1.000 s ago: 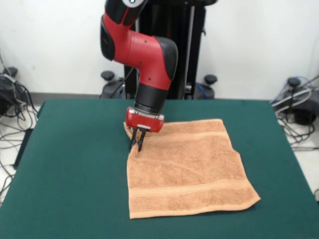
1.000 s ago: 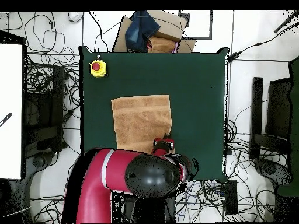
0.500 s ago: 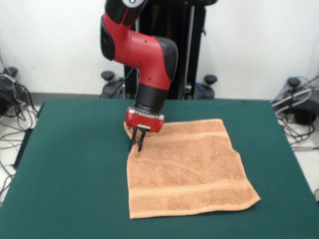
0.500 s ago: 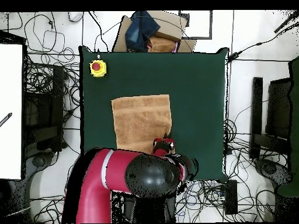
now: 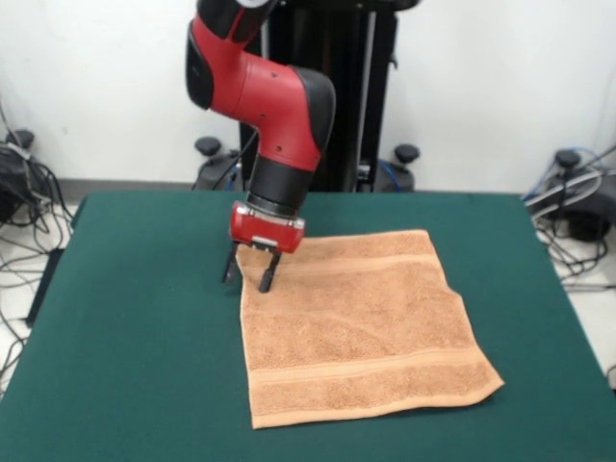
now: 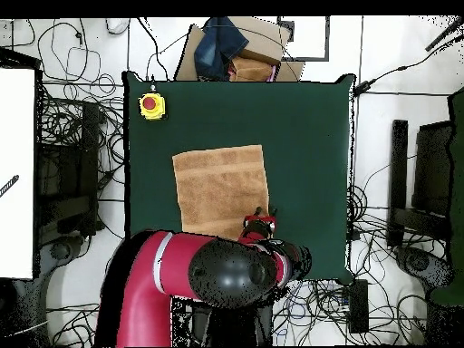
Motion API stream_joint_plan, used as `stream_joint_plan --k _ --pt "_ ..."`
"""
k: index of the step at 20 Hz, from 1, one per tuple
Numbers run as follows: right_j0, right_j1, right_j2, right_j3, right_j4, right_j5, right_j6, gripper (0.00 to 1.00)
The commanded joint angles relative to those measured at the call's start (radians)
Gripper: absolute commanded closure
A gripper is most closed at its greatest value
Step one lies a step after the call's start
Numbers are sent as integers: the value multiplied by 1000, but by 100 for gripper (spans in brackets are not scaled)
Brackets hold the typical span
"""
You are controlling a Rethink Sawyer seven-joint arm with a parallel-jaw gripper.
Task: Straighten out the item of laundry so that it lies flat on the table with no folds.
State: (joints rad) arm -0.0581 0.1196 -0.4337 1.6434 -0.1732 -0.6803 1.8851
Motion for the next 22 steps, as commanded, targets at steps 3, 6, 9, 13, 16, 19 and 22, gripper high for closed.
stream_joint_plan --k 3,6,9,13,16,19,22 --pt "57 116 29 -86 106 -45 65 0" --pt "57 112 29 -90 97 -23 70 0" --pt "47 97 38 -102 62 -10 78 0" --pt "42 52 39 -71 28 16 94 0" --pt "20 -51 63 12 -80 78 122 0" --pt "-15 -157 96 84 -174 136 151 0" --pt "-47 -256 113 156 -241 169 178 0"
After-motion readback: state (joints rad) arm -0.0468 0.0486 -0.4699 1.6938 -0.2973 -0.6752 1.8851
